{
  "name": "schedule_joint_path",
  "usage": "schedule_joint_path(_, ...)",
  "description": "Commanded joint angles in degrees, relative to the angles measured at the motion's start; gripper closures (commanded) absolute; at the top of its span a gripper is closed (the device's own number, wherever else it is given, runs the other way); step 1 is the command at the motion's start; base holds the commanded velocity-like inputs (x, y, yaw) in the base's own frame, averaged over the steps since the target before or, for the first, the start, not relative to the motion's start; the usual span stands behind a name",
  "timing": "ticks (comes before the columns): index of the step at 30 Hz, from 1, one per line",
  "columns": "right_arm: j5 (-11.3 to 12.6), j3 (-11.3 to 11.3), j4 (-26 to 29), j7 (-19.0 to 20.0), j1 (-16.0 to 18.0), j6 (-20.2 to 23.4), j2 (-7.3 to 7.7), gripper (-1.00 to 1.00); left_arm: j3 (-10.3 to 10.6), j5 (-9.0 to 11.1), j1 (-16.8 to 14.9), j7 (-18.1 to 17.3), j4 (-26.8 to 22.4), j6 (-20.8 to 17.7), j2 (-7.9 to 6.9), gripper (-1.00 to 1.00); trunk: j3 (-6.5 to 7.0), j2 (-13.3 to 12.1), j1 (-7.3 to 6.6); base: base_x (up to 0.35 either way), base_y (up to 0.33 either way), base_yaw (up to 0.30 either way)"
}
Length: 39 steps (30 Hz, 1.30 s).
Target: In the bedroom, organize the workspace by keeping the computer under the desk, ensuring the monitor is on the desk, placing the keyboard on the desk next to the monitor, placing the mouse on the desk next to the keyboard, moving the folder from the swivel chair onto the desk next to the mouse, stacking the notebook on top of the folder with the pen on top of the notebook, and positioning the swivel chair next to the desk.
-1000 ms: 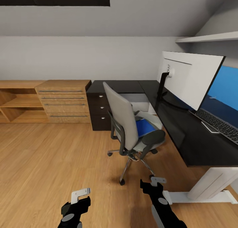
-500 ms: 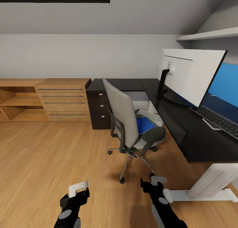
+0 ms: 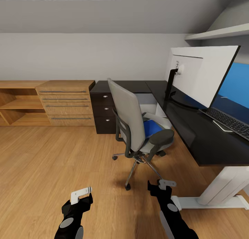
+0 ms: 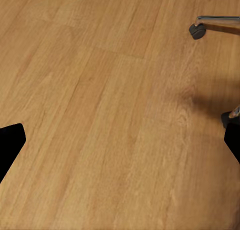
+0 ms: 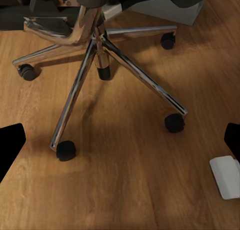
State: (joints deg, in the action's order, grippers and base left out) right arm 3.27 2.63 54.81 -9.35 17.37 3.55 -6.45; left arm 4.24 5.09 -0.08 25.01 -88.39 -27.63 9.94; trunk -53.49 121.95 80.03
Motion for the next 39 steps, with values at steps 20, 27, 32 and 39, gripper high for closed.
schedule_joint_path(20, 0.33, 0.18, 0.03, -0.32, 0.00, 0.06, 0.03, -1.00, 0.11, 0.54, -0.01, 0.48, -0.05, 0.06, -0.01, -1.00, -3.29, 8.06, 4.39, 0.000, 0.000, -0.069)
schedule_joint_path(27, 0.33, 0.18, 0.16, -0.32, -0.01, -0.03, 0.03, -1.00, 0.14, 0.59, -0.01, 0.48, -0.24, 0.21, -0.01, -1.00, -4.55, 10.86, 5.93, 0.000, 0.000, 0.000)
schedule_joint_path(32, 0.32, 0.18, 0.16, -0.36, -0.01, -0.07, 0.03, -1.00, 0.13, 0.57, 0.06, 0.48, -0.29, 0.21, -0.01, -1.00, -5.44, 12.87, 7.03, 0.000, 0.000, 0.000)
schedule_joint_path(39, 0.25, 0.18, 0.17, -0.40, 0.01, -0.11, 0.03, -1.00, 0.15, 0.62, 0.08, 0.48, -0.29, 0.21, -0.01, -1.00, -6.70, 15.68, 8.57, 0.000, 0.000, 0.000)
